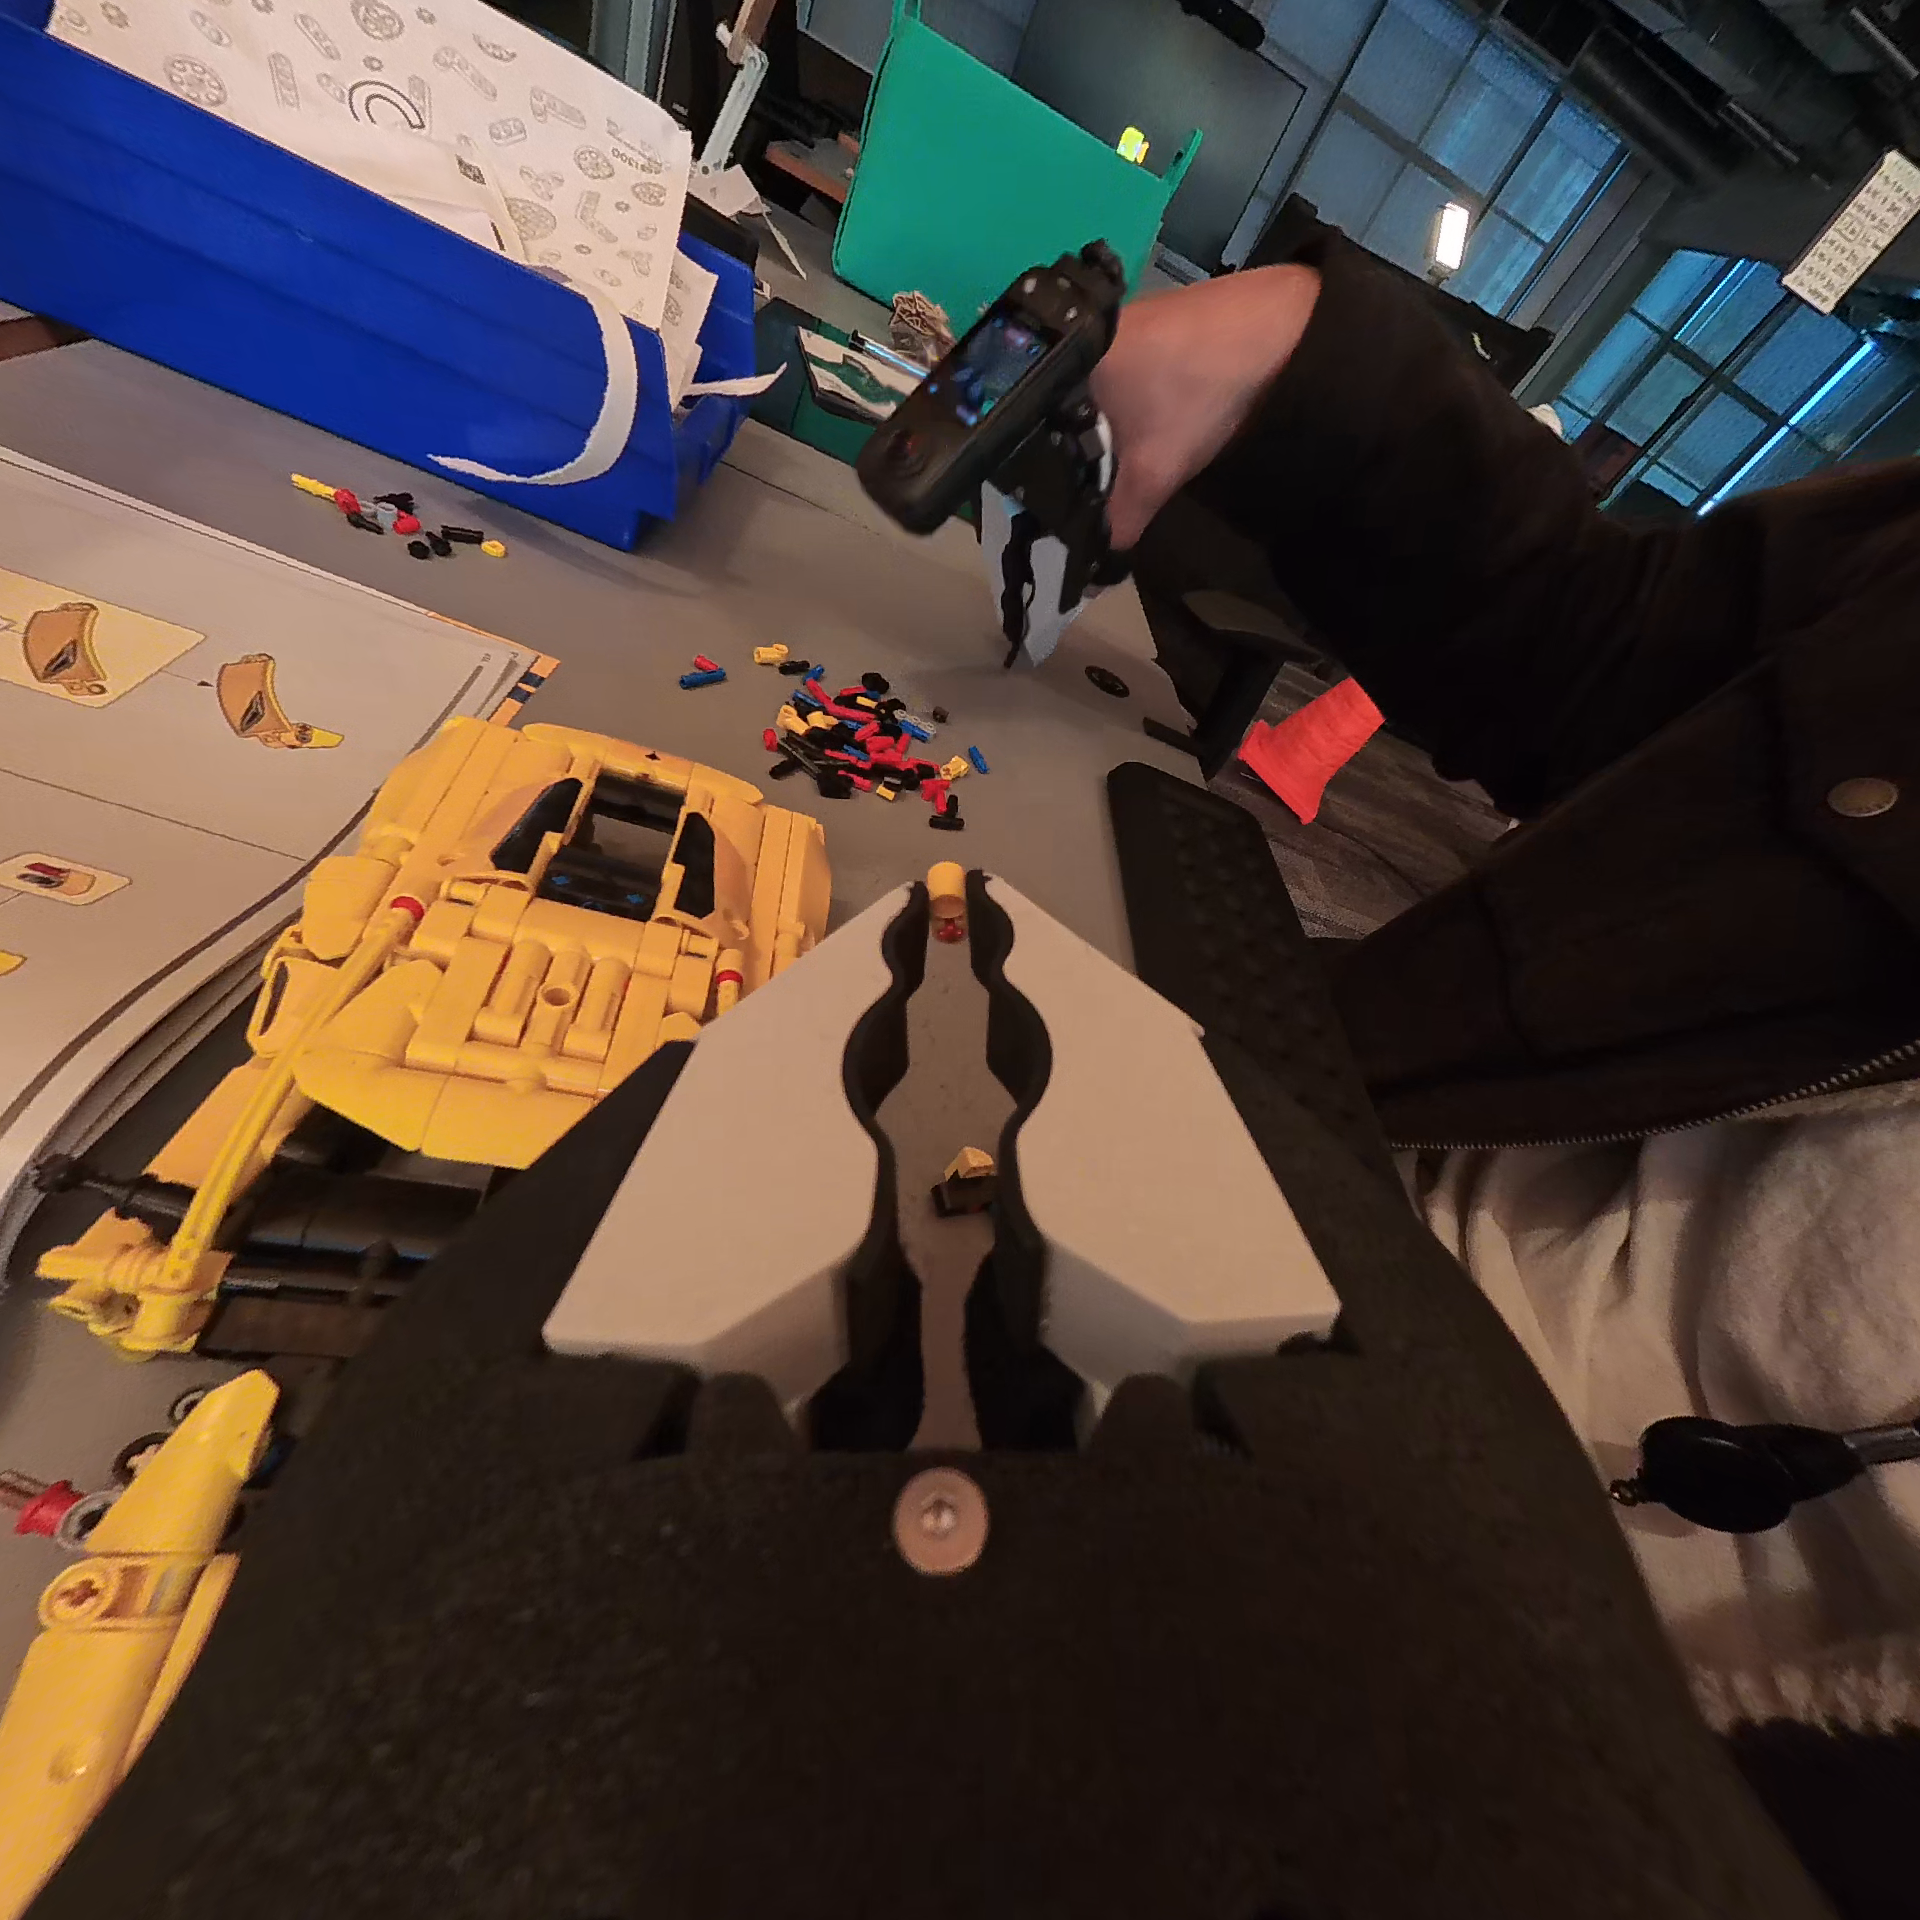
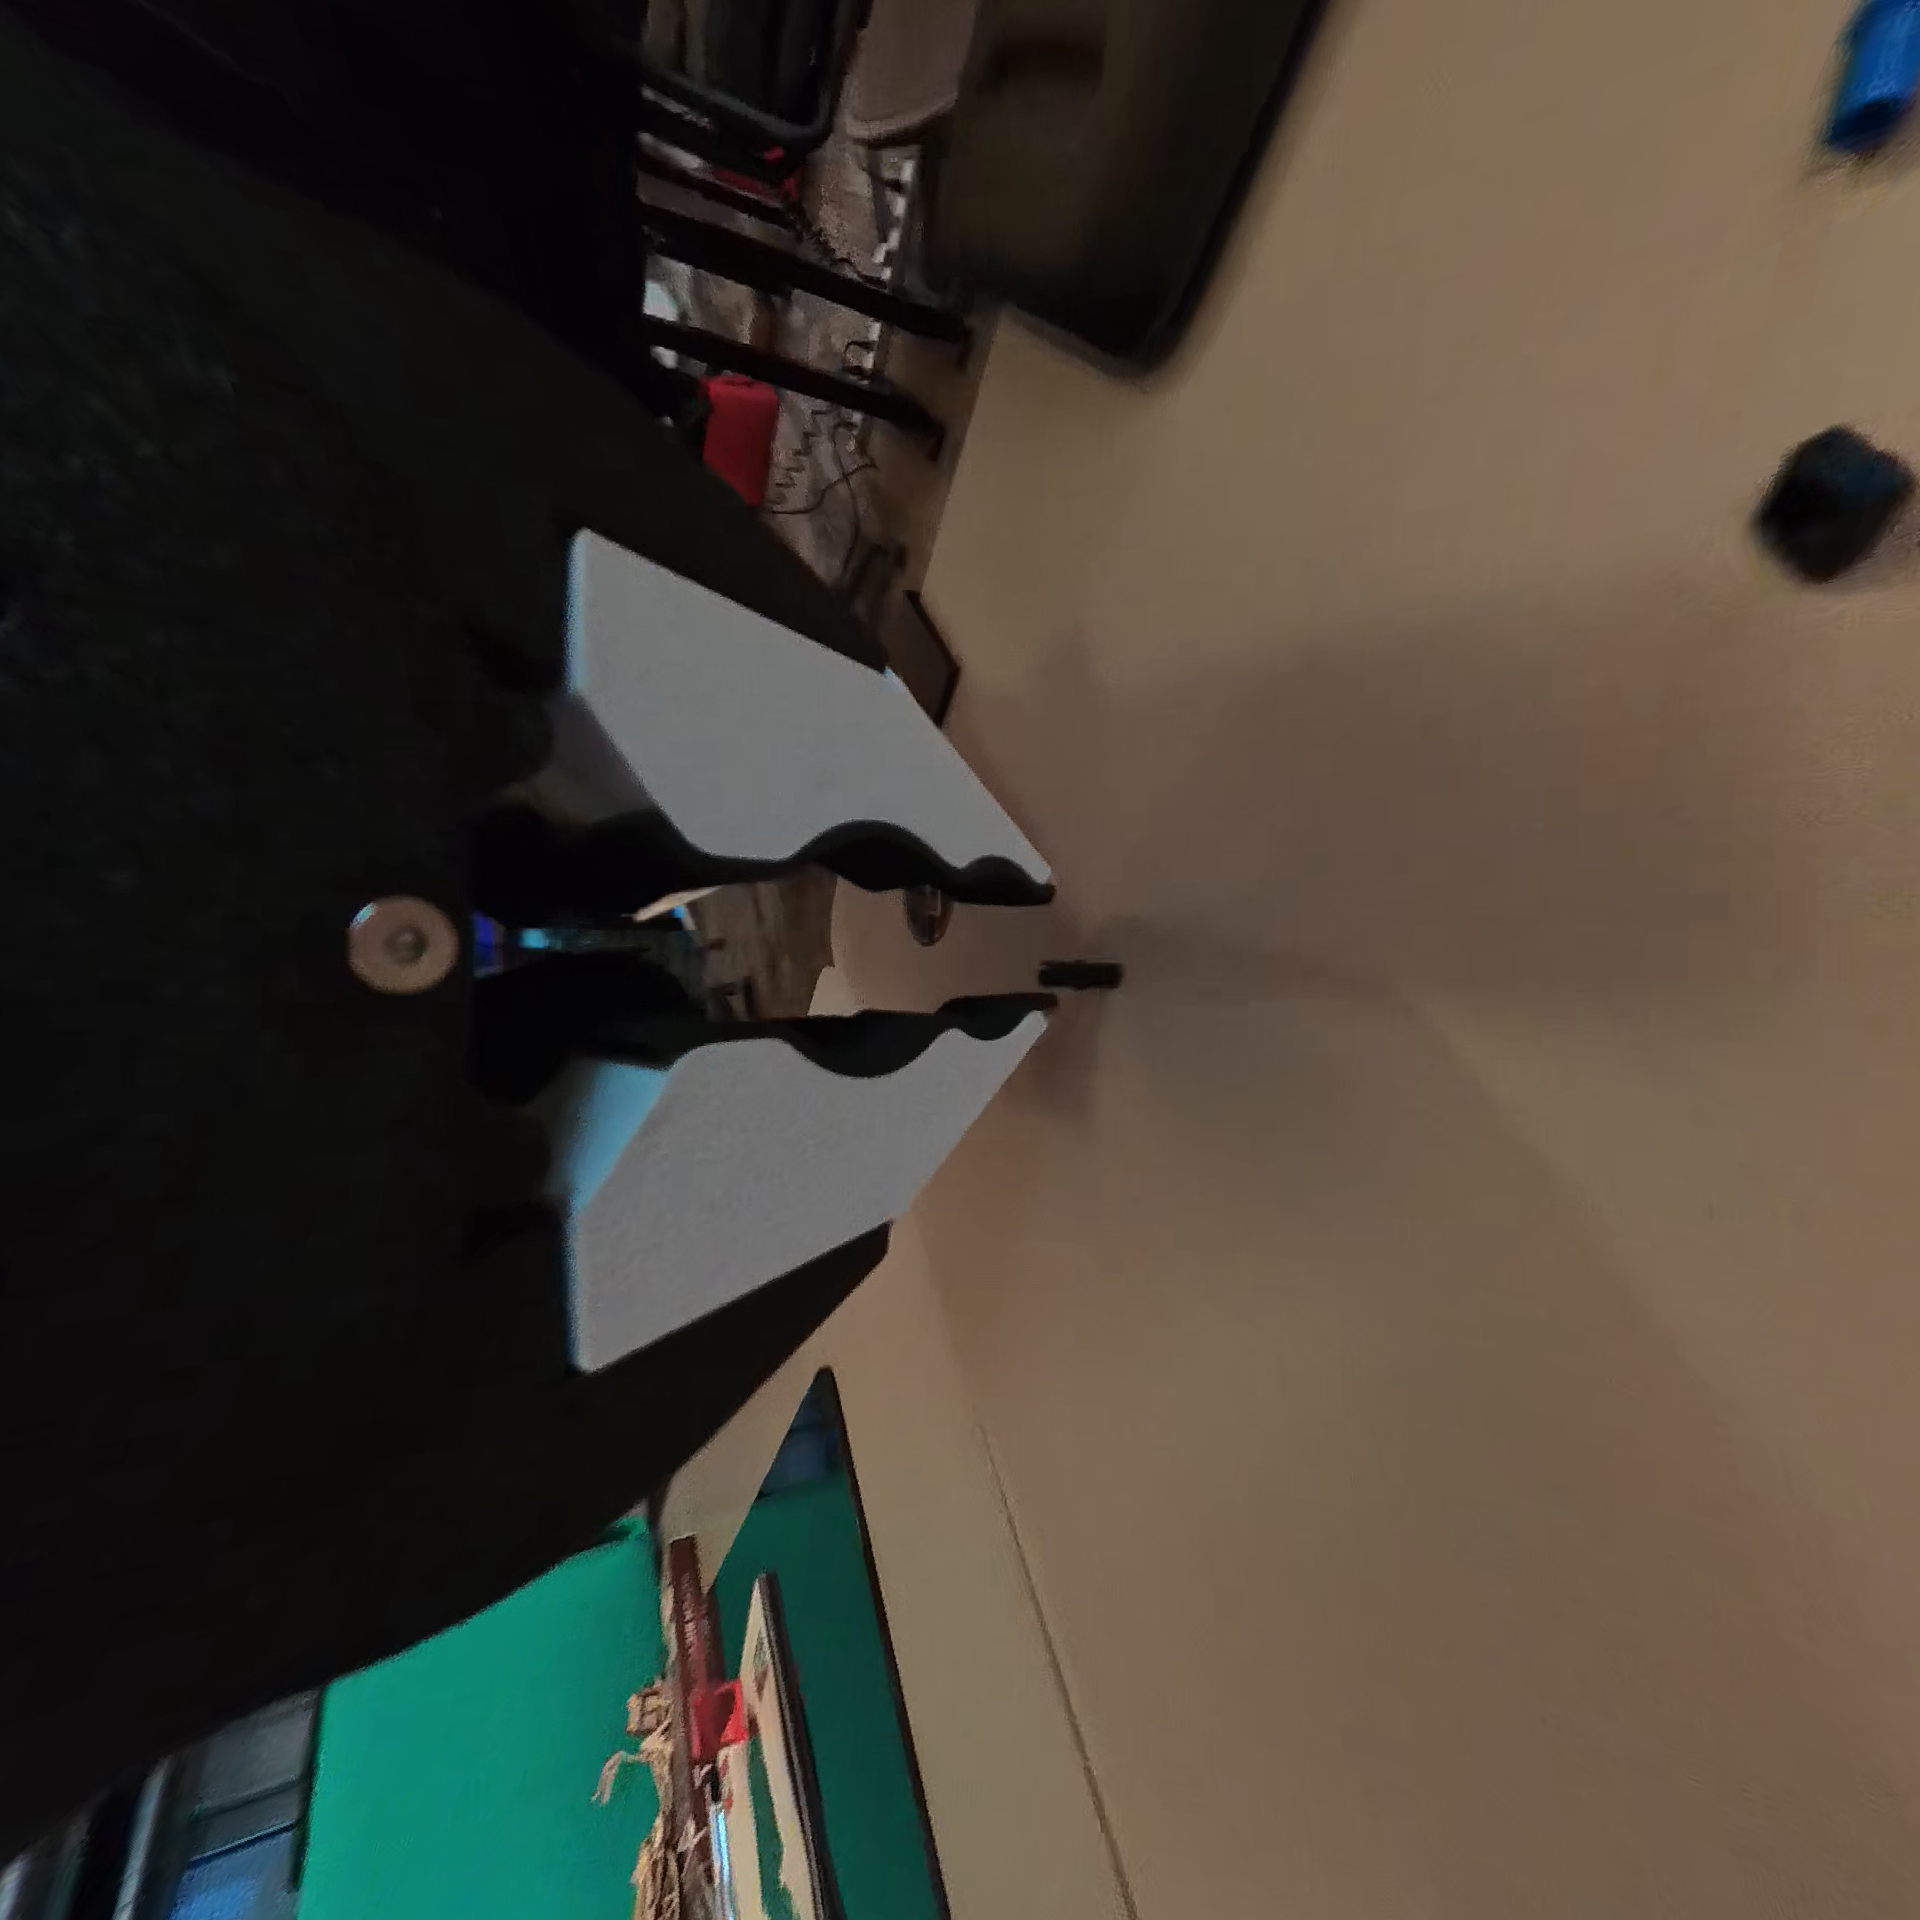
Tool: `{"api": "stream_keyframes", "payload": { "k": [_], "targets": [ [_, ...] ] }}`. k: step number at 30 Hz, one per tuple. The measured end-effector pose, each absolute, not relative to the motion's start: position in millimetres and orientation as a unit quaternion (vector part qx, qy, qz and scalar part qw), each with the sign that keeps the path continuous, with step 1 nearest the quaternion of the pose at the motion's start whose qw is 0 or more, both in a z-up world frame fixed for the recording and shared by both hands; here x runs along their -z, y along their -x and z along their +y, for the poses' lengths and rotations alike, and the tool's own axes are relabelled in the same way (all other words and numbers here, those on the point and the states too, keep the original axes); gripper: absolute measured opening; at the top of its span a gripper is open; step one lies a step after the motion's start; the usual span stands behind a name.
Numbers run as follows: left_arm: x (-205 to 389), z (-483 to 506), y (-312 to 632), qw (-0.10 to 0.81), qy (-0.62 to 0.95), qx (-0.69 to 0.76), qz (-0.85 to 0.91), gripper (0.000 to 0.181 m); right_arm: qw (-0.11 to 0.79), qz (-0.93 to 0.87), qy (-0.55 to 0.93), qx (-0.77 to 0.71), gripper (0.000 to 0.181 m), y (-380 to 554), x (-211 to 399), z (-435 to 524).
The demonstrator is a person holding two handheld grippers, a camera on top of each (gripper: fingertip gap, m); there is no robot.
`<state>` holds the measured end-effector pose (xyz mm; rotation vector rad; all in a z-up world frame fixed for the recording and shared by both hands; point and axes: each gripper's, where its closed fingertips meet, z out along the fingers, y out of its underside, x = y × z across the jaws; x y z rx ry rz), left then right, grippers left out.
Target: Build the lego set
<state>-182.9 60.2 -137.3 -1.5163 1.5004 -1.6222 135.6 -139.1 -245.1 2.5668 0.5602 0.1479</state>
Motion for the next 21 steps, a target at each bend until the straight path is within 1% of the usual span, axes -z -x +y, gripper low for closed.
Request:
{"api": "stream_keyframes", "payload": {
  "k": [2, 5, 8, 11, 13, 16, 21],
  "targets": [
    [137.2, 60.5, 183.1, 0.229, 0.551, 0.589, 0.545, 0.007, 0.193, 0.182, -0.964, -0.033, 0.016, -136.1, 239.6, -140.3],
    [136.0, 60.5, 183.3, 0.23, 0.55, 0.591, 0.544, 0.007, 0.082, 0.146, -0.986, -0.004, 0.024, -144.9, 234.7, -143.6],
    [136.3, 59.9, 182.9, 0.228, 0.549, 0.593, 0.543, 0.007, -0.043, 0.143, -0.989, 0.024, 0.023, -148.7, 237.5, -143.2],
    [135.3, 57.4, 182.3, 0.225, 0.549, 0.595, 0.542, 0.007, -0.123, 0.158, -0.978, 0.054, 0.023, -137.3, 242.1, -141.0],
    [133.7, 53.8, 181.9, 0.226, 0.545, 0.596, 0.545, 0.007, -0.147, 0.169, -0.974, 0.045, 0.022, -135.6, 245.1, -138.8],
    [134.5, 49.9, 181.2, 0.226, 0.541, 0.593, 0.551, 0.007, -0.16, 0.182, -0.97, 0.027, 0.019, -136.0, 245.9, -132.7],
    [139.3, 51.0, 180.3, 0.22, 0.547, 0.591, 0.551, 0.007, -0.143, 0.195, -0.97, 0.021, 0.015, -135.6, 249.8, -125.4]
  ]
}}
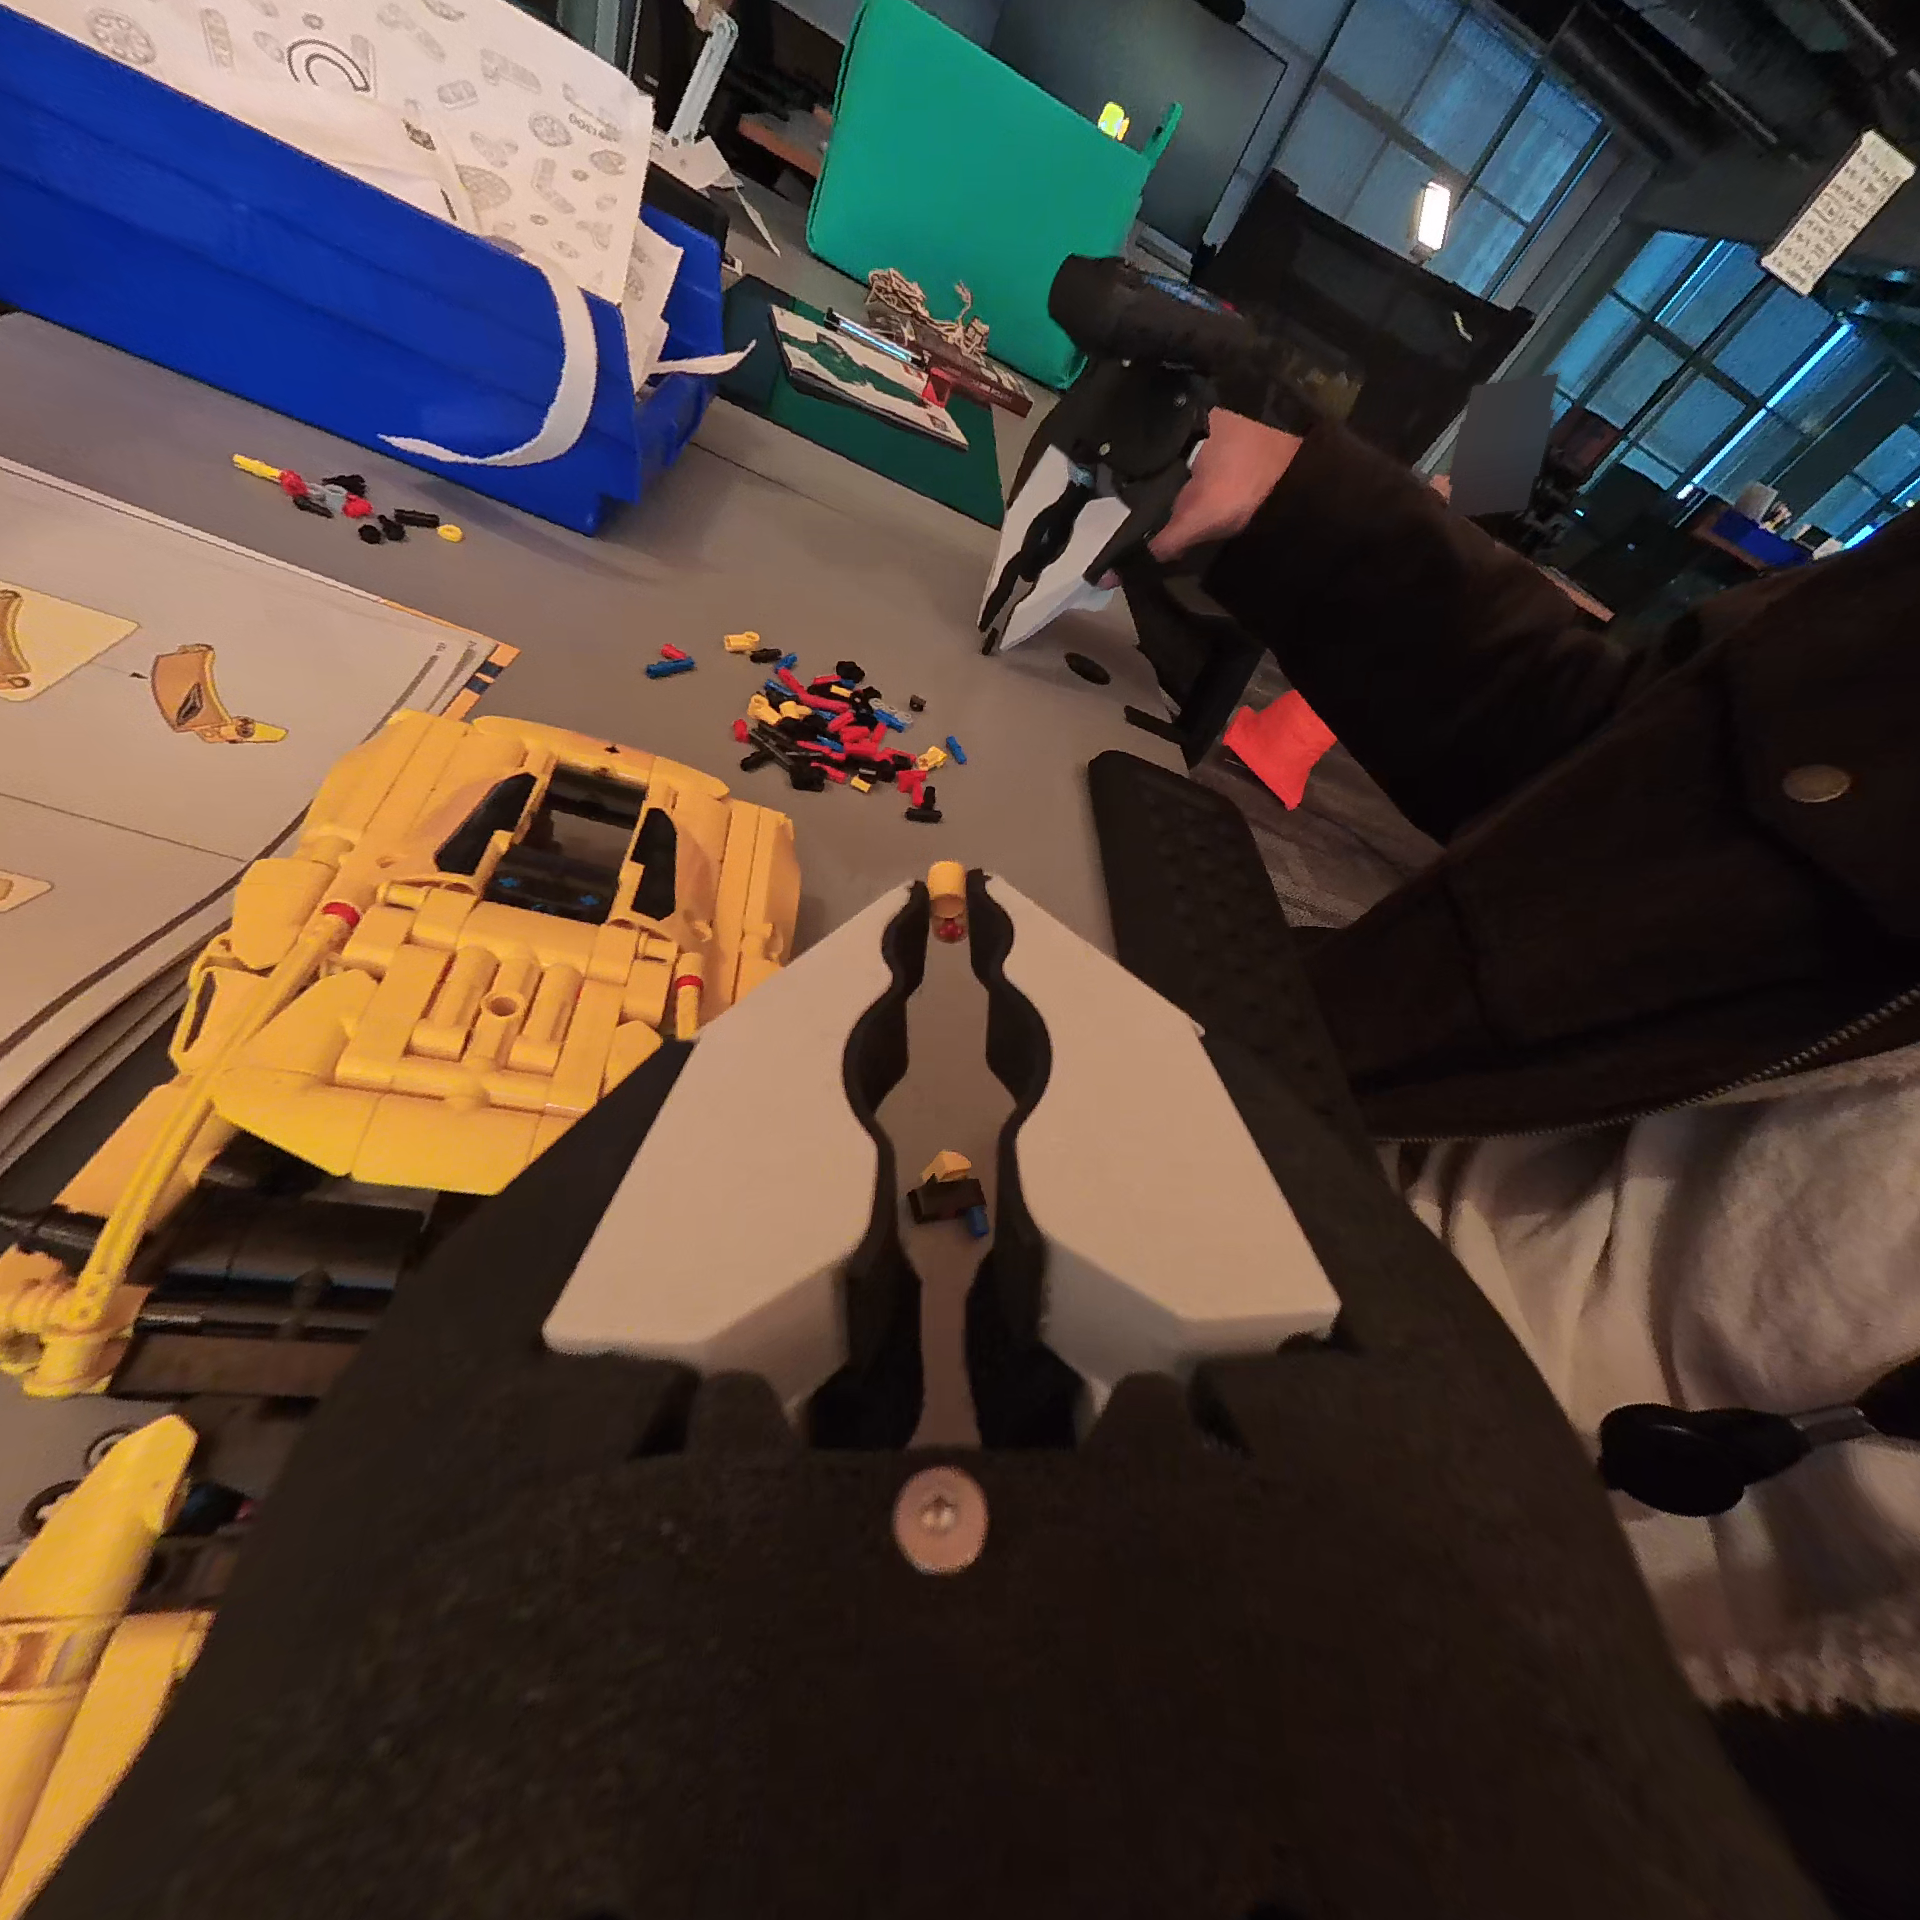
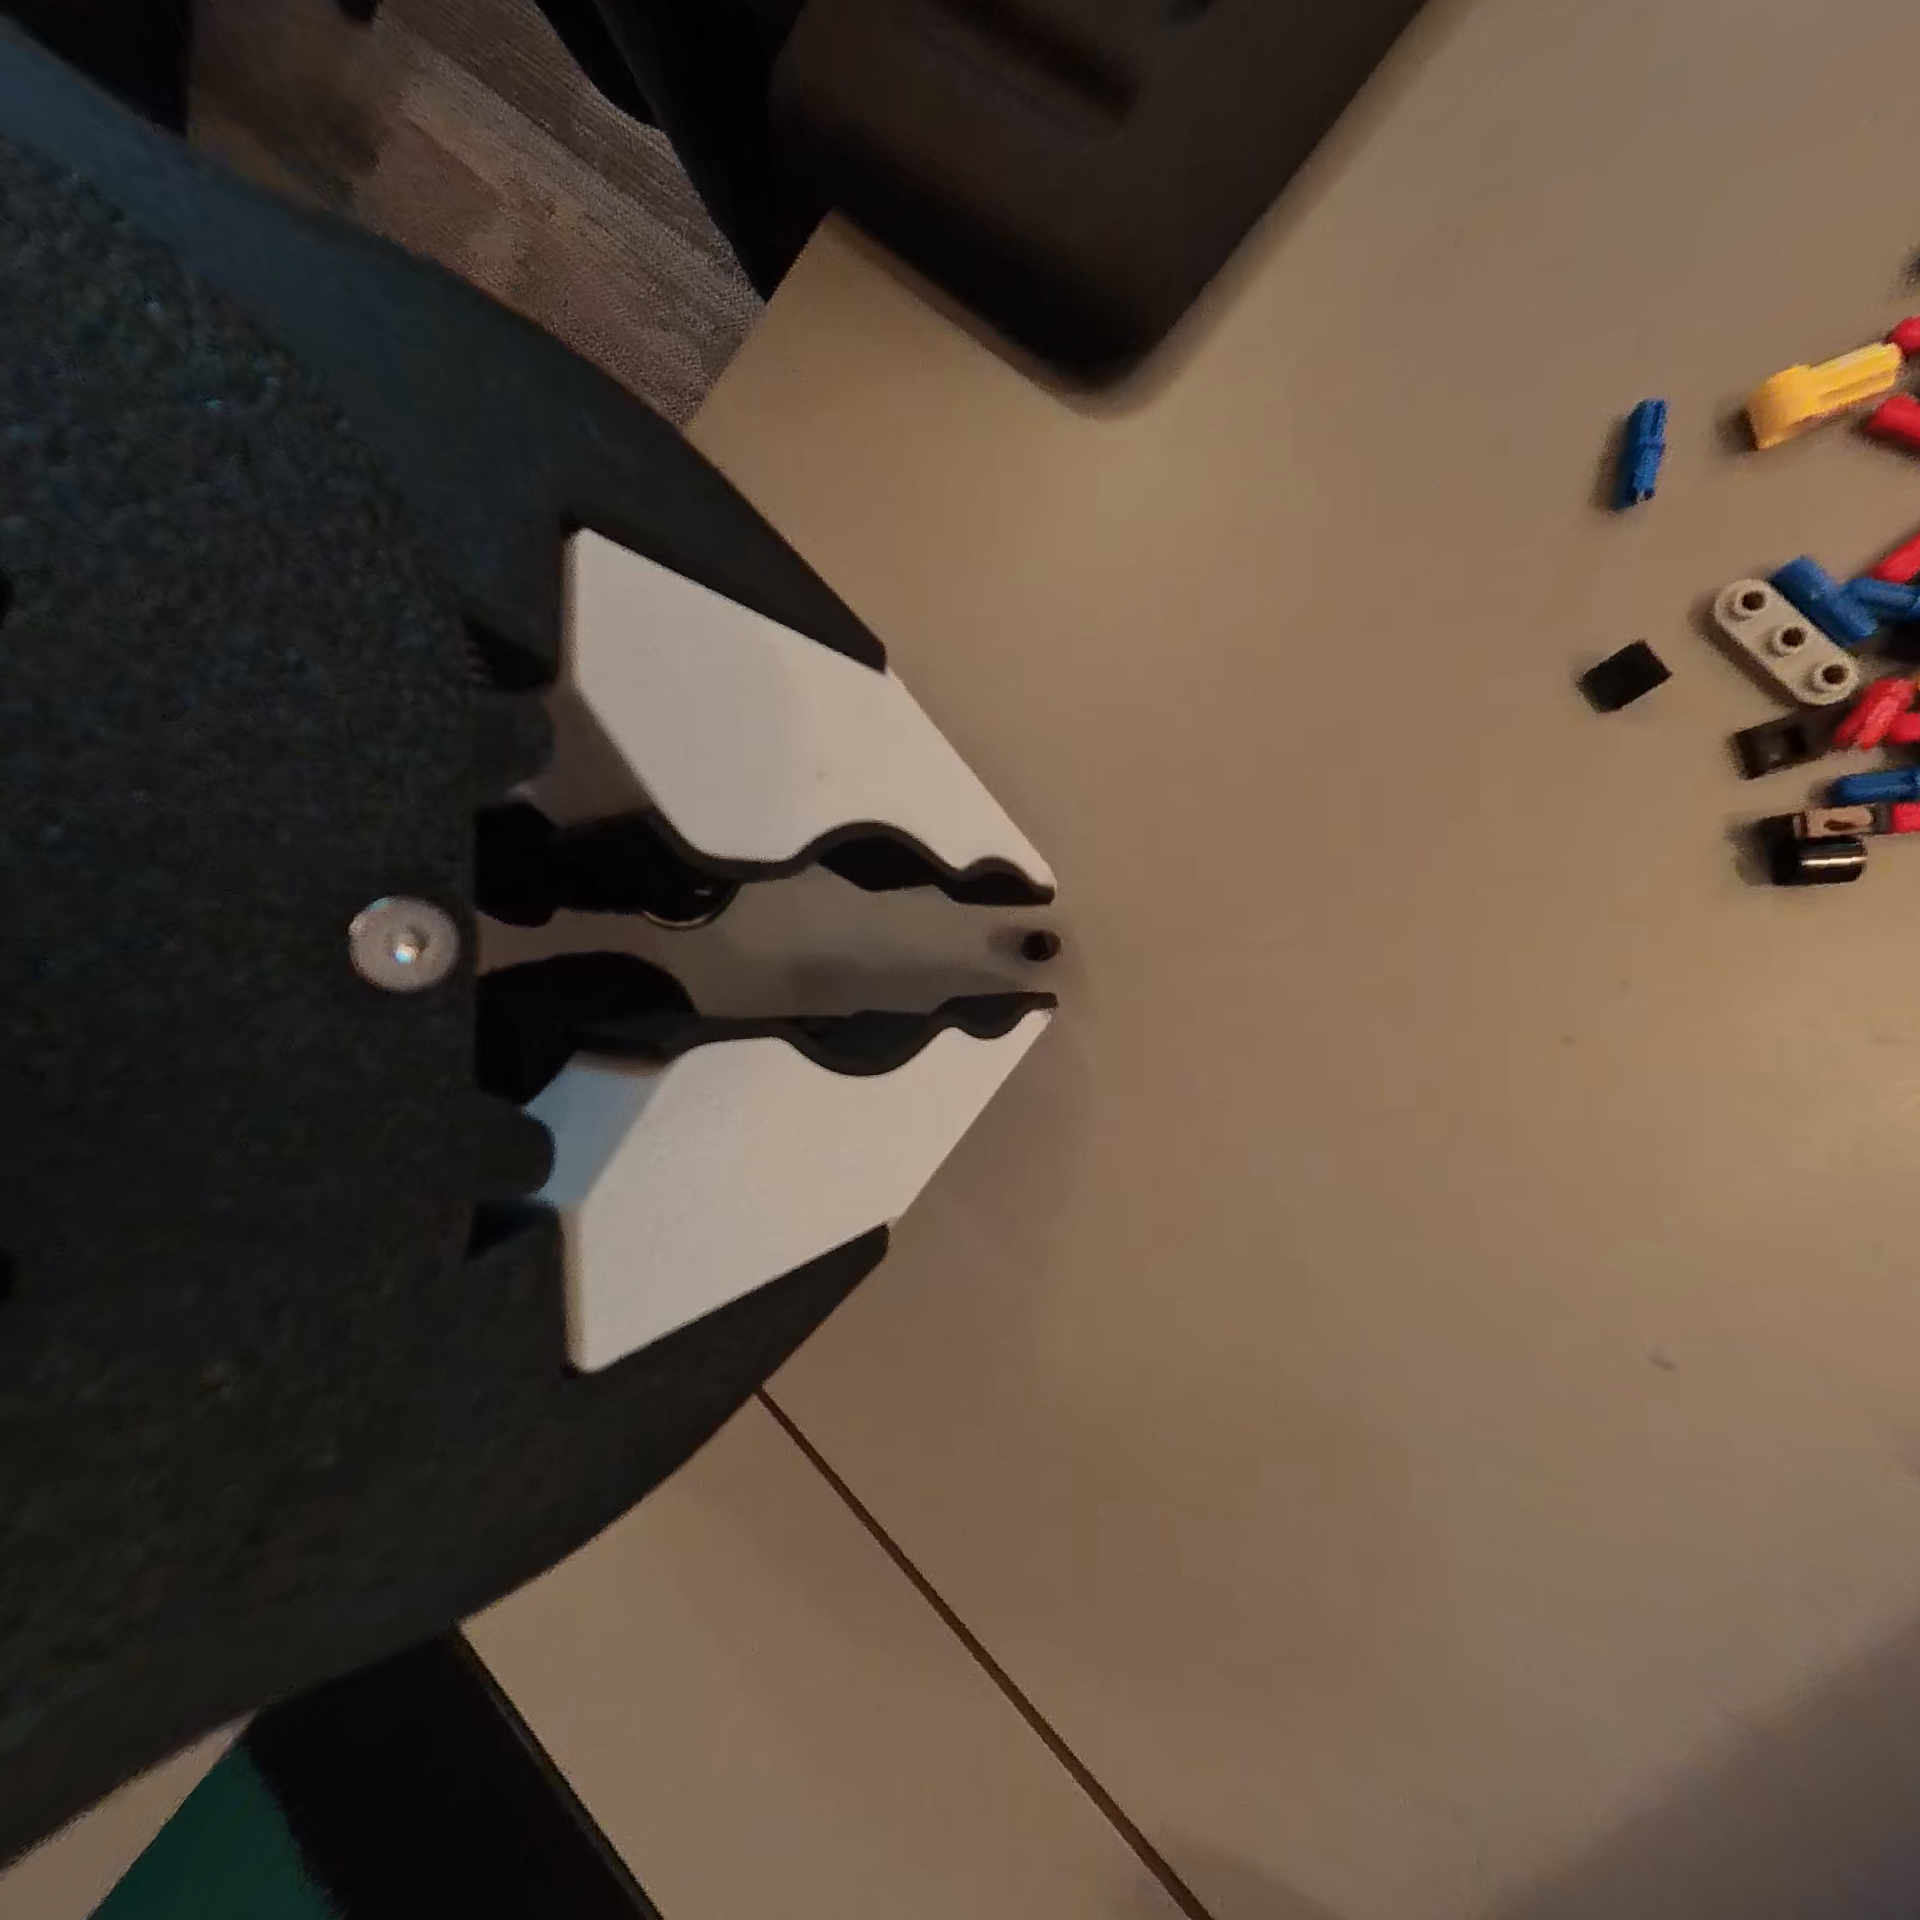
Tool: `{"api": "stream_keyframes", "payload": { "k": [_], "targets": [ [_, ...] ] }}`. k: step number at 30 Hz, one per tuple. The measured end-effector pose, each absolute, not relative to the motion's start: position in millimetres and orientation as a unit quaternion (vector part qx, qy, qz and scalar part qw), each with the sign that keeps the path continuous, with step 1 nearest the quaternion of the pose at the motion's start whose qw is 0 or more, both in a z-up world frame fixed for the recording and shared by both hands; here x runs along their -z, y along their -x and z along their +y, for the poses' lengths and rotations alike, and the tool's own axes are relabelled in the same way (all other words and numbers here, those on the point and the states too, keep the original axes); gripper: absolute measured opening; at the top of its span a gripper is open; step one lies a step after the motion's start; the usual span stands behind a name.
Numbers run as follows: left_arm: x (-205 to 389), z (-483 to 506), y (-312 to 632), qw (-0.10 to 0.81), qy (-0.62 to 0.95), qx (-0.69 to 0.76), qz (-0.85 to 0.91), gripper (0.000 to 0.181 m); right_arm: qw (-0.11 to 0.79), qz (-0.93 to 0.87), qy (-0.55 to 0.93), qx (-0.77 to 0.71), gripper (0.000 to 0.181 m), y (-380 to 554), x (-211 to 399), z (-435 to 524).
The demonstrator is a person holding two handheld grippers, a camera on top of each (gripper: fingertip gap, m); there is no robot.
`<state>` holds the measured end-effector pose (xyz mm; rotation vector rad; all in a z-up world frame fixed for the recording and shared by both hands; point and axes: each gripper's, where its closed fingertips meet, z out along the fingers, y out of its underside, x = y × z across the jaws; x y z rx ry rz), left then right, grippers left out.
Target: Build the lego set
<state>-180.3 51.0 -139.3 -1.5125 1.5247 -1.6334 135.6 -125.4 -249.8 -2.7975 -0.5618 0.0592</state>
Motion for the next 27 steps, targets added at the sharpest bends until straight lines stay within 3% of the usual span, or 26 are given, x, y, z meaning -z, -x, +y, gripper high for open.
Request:
{"api": "stream_keyframes", "payload": {
  "k": [9, 13, 20, 27],
  "targets": [
    [142.5, 50.6, 179.7, 0.216, 0.549, 0.589, 0.553, 0.007, 0.117, -0.197, 0.973, -0.014, 0.004, -137.6, 253.2, -123.4],
    [133.2, 41.6, 179.2, 0.214, 0.524, 0.614, 0.55, 0.007, 0.239, -0.221, 0.942, -0.075, 0.003, -82.0, 211.2, -86.0],
    [96.9, -3.4, 186.7, 0.146, 0.416, 0.727, 0.526, 0.007, 0.514, -0.391, 0.737, -0.201, 0.003, 145.4, 88.6, -17.8],
    [83.8, -4.3, 191.5, 0.155, 0.392, 0.748, 0.513, 0.006, 0.53, -0.413, 0.708, -0.217, 0.003, 193.9, 81.2, 6.5]
  ]
}}
